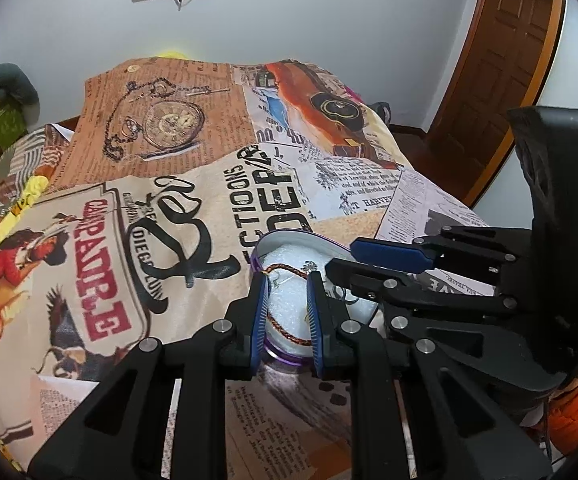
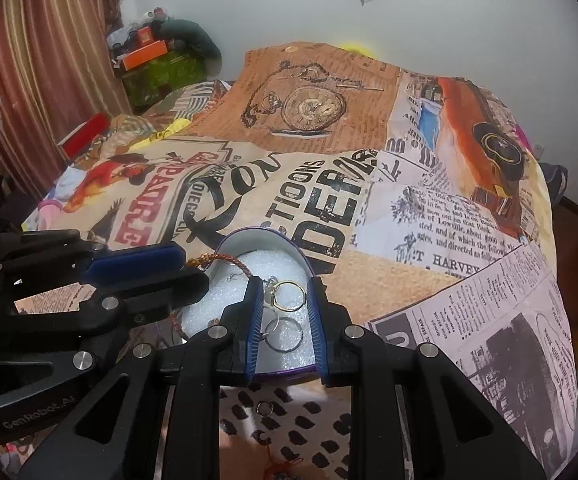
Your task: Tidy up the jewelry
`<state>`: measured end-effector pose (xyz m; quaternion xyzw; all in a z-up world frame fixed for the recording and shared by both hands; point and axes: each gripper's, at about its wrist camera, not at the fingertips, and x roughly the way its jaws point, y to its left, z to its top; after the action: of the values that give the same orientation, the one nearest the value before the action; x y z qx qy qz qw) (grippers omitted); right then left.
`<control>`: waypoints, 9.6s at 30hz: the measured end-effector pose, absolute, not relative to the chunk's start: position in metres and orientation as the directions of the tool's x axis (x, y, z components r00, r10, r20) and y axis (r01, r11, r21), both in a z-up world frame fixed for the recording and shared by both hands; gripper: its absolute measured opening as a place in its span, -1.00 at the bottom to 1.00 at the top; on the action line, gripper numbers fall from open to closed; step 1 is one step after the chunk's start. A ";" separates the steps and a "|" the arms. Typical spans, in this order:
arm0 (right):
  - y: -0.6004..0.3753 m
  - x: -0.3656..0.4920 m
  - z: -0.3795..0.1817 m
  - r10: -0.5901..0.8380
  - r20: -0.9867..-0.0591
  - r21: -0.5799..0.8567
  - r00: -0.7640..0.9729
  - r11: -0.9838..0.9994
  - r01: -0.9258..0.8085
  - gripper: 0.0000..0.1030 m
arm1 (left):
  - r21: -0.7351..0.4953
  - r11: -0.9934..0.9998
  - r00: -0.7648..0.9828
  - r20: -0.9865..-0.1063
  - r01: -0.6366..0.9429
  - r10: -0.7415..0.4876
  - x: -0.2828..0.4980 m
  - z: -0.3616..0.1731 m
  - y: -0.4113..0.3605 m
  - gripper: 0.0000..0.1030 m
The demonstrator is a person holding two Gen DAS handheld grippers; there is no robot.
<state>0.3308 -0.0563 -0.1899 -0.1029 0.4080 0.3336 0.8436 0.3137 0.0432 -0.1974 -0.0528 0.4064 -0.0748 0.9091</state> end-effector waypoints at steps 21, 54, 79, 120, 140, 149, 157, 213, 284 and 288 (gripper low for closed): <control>-0.086 0.289 -0.143 0.455 -0.724 0.067 0.518 0.795 -0.603 -0.26 | -0.104 0.994 0.695 -0.711 0.046 -0.107 0.258 -0.151 0.047 -0.45; -0.108 0.262 -0.217 0.347 -0.855 0.059 0.385 0.803 -0.593 -0.25 | -0.164 0.986 0.576 -0.802 0.040 -0.157 0.224 -0.201 0.034 -0.23; -0.122 0.266 -0.219 0.397 -0.803 0.083 0.445 0.814 -0.575 -0.83 | -0.200 0.976 0.529 -0.821 0.089 -0.216 0.251 -0.222 0.006 -0.23; -0.155 0.273 -0.188 0.456 -0.719 0.147 0.525 0.838 -0.526 -0.83 | -0.152 0.973 0.528 -0.820 0.175 -0.223 0.283 -0.232 -0.023 -1.00; -0.159 0.278 -0.194 0.466 -0.716 0.162 0.520 0.835 -0.525 -0.82 | -0.160 0.976 0.480 -0.851 0.149 -0.213 0.321 -0.249 -0.032 -0.76; -0.159 0.281 -0.201 0.480 -0.719 0.183 0.502 0.828 -0.529 -0.82 | -0.154 0.977 0.485 -0.849 0.148 -0.208 0.327 -0.252 -0.032 -0.76; -0.160 0.281 -0.200 0.479 -0.719 0.188 0.503 0.832 -0.522 -0.82 | -0.108 0.980 0.526 -0.831 0.166 -0.181 0.313 -0.250 -0.037 -0.91; -0.107 0.285 -0.145 0.545 -0.635 0.175 0.547 0.792 -0.585 -0.82 | -0.146 0.984 0.684 -0.707 0.103 -0.177 0.282 -0.172 0.041 -0.82; -0.150 0.106 0.038 0.516 -0.155 0.006 0.842 0.853 -0.522 -0.28 | -0.036 0.999 0.984 -0.180 -0.001 -0.005 0.069 0.036 0.027 -0.23; -0.160 0.069 0.046 0.477 -0.059 0.022 0.877 0.879 -0.476 0.44 | -0.024 0.999 0.993 -0.113 -0.026 0.023 0.032 0.042 0.021 0.28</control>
<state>0.0695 -0.1600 0.0463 0.0032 0.0314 0.2459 0.9688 0.0319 0.0209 0.0418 -0.0126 0.0563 0.0121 0.9983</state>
